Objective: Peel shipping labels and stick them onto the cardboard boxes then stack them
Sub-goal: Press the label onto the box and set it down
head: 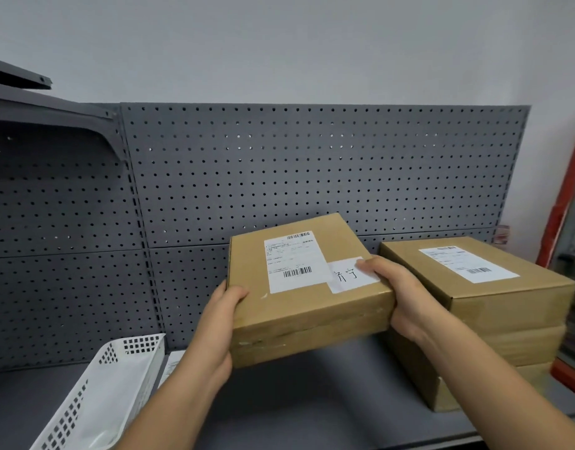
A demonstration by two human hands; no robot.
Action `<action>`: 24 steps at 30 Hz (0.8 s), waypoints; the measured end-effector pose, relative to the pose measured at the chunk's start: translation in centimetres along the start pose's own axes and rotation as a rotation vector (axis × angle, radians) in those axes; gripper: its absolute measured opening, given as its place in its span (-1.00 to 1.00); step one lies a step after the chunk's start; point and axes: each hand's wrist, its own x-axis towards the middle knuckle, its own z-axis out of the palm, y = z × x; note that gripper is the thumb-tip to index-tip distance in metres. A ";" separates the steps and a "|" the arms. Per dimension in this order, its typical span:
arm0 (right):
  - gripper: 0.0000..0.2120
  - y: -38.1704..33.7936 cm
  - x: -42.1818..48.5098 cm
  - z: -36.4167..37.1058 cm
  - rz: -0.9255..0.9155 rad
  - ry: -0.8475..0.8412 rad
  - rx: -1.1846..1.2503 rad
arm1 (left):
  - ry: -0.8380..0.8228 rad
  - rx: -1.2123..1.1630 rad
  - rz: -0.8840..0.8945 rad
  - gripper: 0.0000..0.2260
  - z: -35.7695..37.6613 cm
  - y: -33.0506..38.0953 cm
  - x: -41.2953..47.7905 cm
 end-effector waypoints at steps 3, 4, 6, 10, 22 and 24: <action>-0.85 -2.2 0.0 -1.1 0.009 0.044 -0.062 | -0.013 -0.041 -0.014 -0.84 2.0 -0.1 0.1; -0.87 -2.9 -0.1 -1.6 0.013 0.057 -0.080 | -0.021 -0.053 -0.013 -0.84 2.8 -0.2 0.2; -0.86 -4.3 -0.1 -3.0 0.003 0.055 -0.102 | -0.036 -0.076 -0.011 -0.85 4.4 -0.3 0.3; -0.81 -6.3 -0.3 -6.2 -0.011 0.101 -0.143 | -0.069 -0.075 -0.027 -0.84 8.0 -0.5 0.4; -0.78 -10.9 -0.2 -16.2 0.014 0.152 -0.080 | -0.177 -0.005 -0.027 -0.78 18.9 -0.3 1.3; -0.78 -11.5 0.0 -18.0 0.019 0.168 -0.081 | -0.188 0.005 -0.033 -0.78 20.8 -0.6 1.4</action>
